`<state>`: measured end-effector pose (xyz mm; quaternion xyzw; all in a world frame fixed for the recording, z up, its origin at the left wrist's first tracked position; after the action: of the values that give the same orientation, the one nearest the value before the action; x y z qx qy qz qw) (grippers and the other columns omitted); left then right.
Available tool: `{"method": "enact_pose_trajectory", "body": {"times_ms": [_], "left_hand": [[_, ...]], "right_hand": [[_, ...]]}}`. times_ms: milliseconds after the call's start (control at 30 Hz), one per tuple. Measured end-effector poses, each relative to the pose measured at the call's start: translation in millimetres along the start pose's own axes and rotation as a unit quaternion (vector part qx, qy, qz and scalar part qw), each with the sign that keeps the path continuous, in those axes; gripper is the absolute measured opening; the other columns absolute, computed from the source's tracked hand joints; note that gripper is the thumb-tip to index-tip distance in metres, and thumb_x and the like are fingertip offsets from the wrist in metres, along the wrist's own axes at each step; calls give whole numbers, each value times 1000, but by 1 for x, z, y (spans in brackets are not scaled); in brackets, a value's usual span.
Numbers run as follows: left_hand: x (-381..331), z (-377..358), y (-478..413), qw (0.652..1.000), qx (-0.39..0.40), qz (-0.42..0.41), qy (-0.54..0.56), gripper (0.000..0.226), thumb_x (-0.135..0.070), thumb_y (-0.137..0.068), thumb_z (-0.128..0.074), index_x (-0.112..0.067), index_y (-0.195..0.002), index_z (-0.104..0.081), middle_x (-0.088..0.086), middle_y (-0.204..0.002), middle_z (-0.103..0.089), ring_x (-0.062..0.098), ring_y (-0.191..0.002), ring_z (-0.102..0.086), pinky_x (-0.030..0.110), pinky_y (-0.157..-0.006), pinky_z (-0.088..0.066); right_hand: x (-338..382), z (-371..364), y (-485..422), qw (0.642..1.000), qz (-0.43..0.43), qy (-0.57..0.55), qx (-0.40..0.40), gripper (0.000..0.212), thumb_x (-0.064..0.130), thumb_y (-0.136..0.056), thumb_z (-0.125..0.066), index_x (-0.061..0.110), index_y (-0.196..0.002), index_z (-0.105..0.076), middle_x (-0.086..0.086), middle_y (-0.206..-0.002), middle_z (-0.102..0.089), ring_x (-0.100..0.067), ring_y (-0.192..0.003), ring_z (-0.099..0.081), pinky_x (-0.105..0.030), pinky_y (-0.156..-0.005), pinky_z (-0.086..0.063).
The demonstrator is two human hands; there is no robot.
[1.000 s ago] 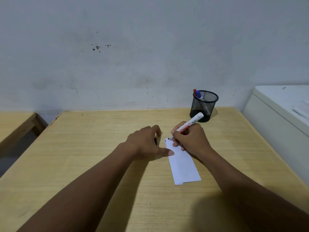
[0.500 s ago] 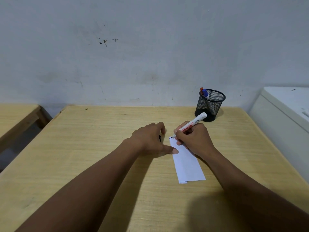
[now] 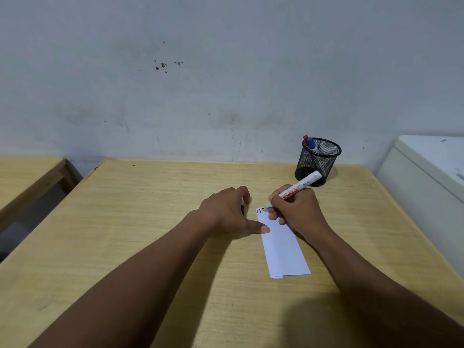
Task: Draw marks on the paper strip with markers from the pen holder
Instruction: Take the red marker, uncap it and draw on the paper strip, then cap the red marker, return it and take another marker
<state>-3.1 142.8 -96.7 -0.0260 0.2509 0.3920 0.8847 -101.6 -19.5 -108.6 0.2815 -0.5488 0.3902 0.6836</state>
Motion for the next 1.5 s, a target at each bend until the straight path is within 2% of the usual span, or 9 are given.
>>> {"method": "enact_pose_trajectory", "body": {"times_ms": [133, 267, 300, 400, 500, 633, 800, 1200, 1500], "left_hand": [[5, 12, 2, 996, 32, 13, 83, 65, -67, -64, -83, -27, -111, -61, -12, -93, -66, 11, -93, -65, 31, -84, -53], [15, 23, 1, 995, 25, -29, 91, 14, -32, -82, -82, -26, -87, -71, -16, -81, -69, 9, -84, -67, 20, -72, -48], [16, 24, 1, 995, 12, -38, 89, 9, -27, -84, -79, -26, -83, -71, -17, -77, -69, 7, -80, -66, 18, -69, -46], [16, 27, -2, 981, -26, -32, 190, 8, -20, -86, -78, -17, -81, -73, -14, -67, -72, 6, -66, -67, 21, -65, -48], [-4, 38, -5, 924, -46, -32, 377, 16, -14, -89, -77, 0, -95, -72, 2, -73, -74, 16, -67, -70, 26, -65, -52], [-36, 51, -13, 863, -39, -42, 501, 15, -18, -90, -77, -7, -98, -73, 6, -84, -77, 21, -77, -73, 30, -72, -53], [-54, 51, -19, 852, -20, -43, 521, 24, -31, -87, -78, -10, -100, -80, 0, -87, -73, 16, -77, -66, 27, -70, -50], [-69, 44, -29, 803, -32, -39, 595, 20, -23, -86, -78, -5, -94, -76, 3, -77, -69, 17, -66, -64, 24, -62, -51], [-76, 40, -40, 814, -33, -58, 577, 15, -25, -84, -81, -10, -85, -78, 3, -75, -69, 16, -66, -65, 25, -62, -52]], "right_hand": [[5, 8, -4, 989, -49, -134, -37, 12, 10, -92, -65, -1, -87, -68, -18, -68, -69, -22, -52, -61, -31, -46, -42], [17, 18, -9, 975, -75, -202, -51, 8, 12, -91, -66, 4, -92, -67, -13, -66, -64, -16, -47, -53, -26, -45, -33], [24, 22, -11, 974, -69, -210, -52, 6, 11, -91, -66, 4, -93, -66, -12, -65, -64, -15, -47, -53, -26, -44, -33], [43, 32, -17, 972, -64, -225, -20, 6, 8, -92, -62, 6, -88, -65, -12, -66, -65, -17, -49, -55, -25, -42, -38], [57, 41, -19, 967, -81, -242, 15, 10, 9, -93, -61, 6, -85, -65, -14, -71, -66, -18, -52, -61, -25, -46, -42], [64, 45, -17, 956, -87, -280, 3, 8, 10, -92, -62, 3, -93, -67, -15, -73, -69, -19, -54, -66, -27, -50, -45], [70, 48, -16, 950, -73, -304, -17, 9, 9, -92, -64, 3, -87, -68, -16, -72, -70, -21, -55, -66, -29, -54, -46], [67, 50, -19, 941, -74, -328, -41, 6, 8, -91, -63, 2, -90, -64, -14, -67, -68, -18, -48, -63, -29, -53, -41], [65, 52, -23, 941, -72, -328, -41, 14, 8, -92, -64, -2, -101, -64, -15, -69, -68, -16, -47, -63, -29, -53, -41]]}}
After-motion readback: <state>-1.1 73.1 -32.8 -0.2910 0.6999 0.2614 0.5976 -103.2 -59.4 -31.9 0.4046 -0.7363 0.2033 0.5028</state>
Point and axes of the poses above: each hand's wrist, its own y-axis away from the middle knuckle, its own z-axis out of the back of the hand, x = y × z, the point moved 1 cm from there along -y, towards the middle knuckle
